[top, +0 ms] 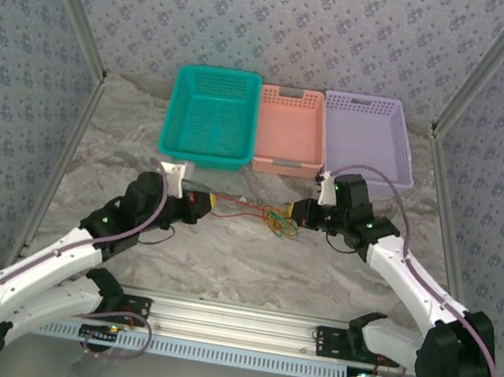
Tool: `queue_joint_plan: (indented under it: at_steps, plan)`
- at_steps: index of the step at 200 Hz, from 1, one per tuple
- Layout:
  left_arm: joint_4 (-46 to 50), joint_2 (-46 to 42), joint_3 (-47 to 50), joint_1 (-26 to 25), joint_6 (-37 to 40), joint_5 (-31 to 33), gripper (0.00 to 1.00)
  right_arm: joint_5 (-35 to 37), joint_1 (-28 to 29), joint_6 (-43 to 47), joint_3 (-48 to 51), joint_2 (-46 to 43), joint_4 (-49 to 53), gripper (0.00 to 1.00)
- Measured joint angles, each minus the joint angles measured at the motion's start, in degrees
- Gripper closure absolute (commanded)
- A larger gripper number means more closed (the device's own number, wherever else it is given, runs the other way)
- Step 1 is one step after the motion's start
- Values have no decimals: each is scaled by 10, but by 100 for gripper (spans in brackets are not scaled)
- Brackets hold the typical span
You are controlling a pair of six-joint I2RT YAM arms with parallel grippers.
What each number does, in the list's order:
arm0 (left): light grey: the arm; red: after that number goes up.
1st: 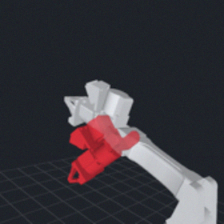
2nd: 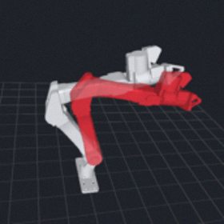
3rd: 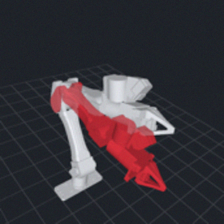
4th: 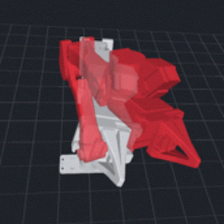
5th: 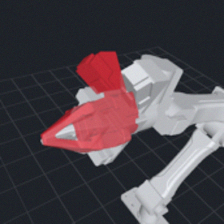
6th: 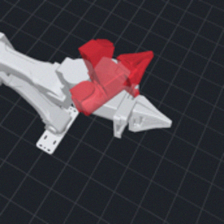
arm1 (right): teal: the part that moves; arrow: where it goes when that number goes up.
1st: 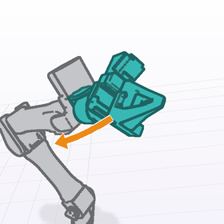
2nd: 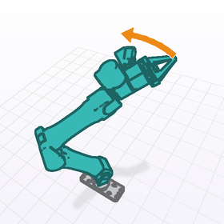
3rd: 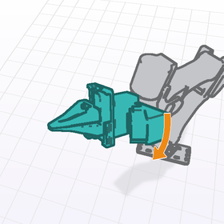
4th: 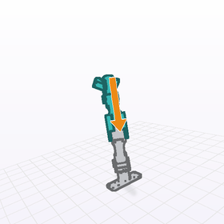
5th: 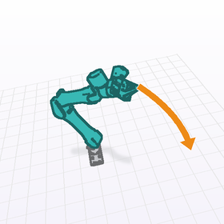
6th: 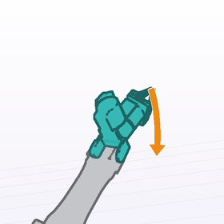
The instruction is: Untangle the cables
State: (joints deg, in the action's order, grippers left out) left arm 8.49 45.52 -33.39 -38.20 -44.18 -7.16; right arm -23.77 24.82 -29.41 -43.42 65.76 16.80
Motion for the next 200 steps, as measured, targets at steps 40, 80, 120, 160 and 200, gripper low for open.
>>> queue_joint_plan:
  at_steps: [40, 80, 120, 160, 200]
  plan:
    - [52, -9, -11, 11, 4, 24, 100, 20, 0, 0, 0, 0, 16, 93]
    - [108, -40, -47, 40, 19, 51, 100, 56, -1, 3, 0, -2, 40, 89]
    - [120, -45, -88, 71, 32, 116, 100, 145, -24, 9, 6, 1, 113, 92]
    - [123, -17, -109, 72, 45, 100, 100, 183, -23, 12, 6, 8, 135, 85]
    - [111, -1, -113, 72, 51, 39, 100, 209, -31, 17, -3, 19, 155, 39]
